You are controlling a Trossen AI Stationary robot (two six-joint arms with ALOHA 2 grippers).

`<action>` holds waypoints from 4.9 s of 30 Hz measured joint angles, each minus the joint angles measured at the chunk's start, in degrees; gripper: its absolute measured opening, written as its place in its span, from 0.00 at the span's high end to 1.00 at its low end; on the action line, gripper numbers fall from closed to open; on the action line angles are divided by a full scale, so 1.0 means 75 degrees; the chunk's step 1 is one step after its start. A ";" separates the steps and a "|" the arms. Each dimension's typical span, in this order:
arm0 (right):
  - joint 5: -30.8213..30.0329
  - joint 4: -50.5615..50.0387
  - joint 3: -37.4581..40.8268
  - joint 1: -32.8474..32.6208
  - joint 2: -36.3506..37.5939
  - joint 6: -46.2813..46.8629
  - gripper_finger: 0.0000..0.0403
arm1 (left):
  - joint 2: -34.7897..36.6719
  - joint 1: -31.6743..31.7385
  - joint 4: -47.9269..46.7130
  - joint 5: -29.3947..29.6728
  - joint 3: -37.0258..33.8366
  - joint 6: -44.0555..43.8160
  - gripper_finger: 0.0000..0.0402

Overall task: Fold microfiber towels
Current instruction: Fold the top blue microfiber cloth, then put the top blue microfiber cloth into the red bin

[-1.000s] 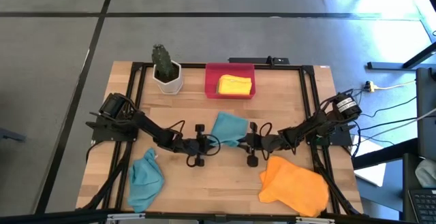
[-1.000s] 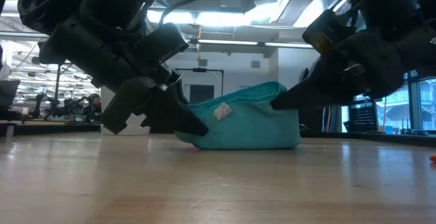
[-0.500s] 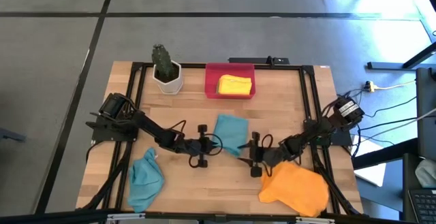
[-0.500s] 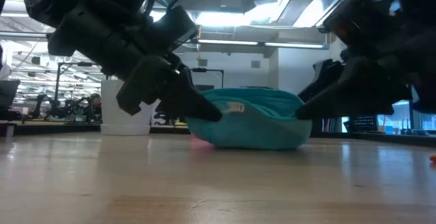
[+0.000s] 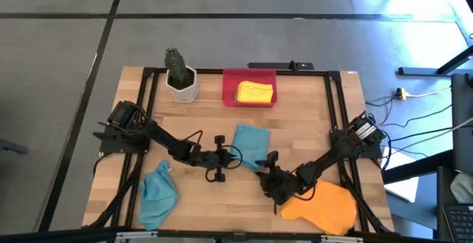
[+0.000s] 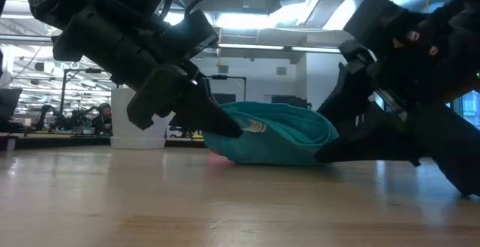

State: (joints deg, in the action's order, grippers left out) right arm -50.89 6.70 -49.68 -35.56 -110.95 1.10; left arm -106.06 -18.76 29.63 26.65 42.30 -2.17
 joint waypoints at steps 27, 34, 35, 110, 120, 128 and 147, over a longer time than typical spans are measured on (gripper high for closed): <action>0.1662 0.0465 -0.0162 -0.0552 0.0014 0.0452 0.98 | 0.0009 -0.0656 -0.1096 -0.2959 0.0400 -0.0842 1.00; 0.1979 0.1256 -0.0148 -0.0605 0.0636 0.0076 0.98 | 0.0515 -0.1511 -0.3137 -0.1745 0.1433 -0.0215 1.00; 0.1972 0.1256 -0.0140 -0.0605 0.0763 0.0076 0.98 | 0.0647 -0.1550 -0.3449 -0.1372 0.1486 -0.0217 1.00; 0.1940 0.0279 0.0429 0.0806 0.1113 0.1340 0.48 | 0.0274 -0.0624 -0.2395 -0.0481 0.0811 0.1442 0.51; 0.1937 0.0288 0.0429 0.1060 0.1113 0.1438 0.48 | -0.0229 -0.0727 -0.2305 -0.0442 0.0932 0.1772 0.47; 0.1937 0.0291 0.0429 0.1077 0.1113 0.1417 0.48 | -0.0827 -0.0532 -0.2161 0.0285 0.1247 0.2061 0.50; 0.2395 0.0754 0.0336 0.0506 0.1122 0.0622 0.47 | -0.0882 0.0087 -0.1776 0.0510 0.1255 0.1500 0.98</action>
State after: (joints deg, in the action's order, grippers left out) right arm -32.93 12.35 -47.16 -31.77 -102.54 5.77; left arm -112.68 -18.11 16.30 30.48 51.71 9.08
